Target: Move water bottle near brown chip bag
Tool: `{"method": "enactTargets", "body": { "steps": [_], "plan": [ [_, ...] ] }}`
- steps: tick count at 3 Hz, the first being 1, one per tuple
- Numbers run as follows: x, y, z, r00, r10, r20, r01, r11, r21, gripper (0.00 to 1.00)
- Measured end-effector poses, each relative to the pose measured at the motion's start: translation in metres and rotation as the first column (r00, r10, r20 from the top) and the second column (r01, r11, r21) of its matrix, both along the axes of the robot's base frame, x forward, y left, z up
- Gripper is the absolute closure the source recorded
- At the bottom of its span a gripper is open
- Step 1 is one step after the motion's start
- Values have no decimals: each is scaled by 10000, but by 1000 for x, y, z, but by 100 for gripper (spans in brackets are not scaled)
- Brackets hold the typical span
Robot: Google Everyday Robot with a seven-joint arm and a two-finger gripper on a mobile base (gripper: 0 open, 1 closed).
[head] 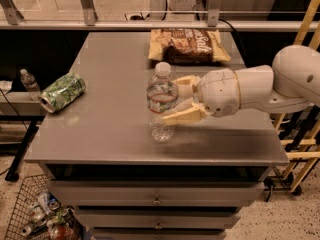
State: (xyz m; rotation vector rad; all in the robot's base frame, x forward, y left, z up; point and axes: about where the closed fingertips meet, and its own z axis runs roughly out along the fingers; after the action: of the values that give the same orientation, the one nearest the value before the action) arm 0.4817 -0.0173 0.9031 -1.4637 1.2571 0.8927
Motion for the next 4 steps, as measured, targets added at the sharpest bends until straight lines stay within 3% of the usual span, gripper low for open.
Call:
{"method": "enactTargets", "body": {
  "steps": [1, 2, 3, 4],
  "plan": [
    [0, -3, 1, 9999, -109, 16, 109, 9999, 0, 87],
    [1, -28, 9, 9977, -678, -9, 678, 9976, -122, 100],
    [7, -61, 10, 9865, -1535, -568, 1494, 9863, -700, 100],
    [20, -103, 3, 9446, -2944, -1453, 2754, 9515, -1374, 100]
  ]
}}
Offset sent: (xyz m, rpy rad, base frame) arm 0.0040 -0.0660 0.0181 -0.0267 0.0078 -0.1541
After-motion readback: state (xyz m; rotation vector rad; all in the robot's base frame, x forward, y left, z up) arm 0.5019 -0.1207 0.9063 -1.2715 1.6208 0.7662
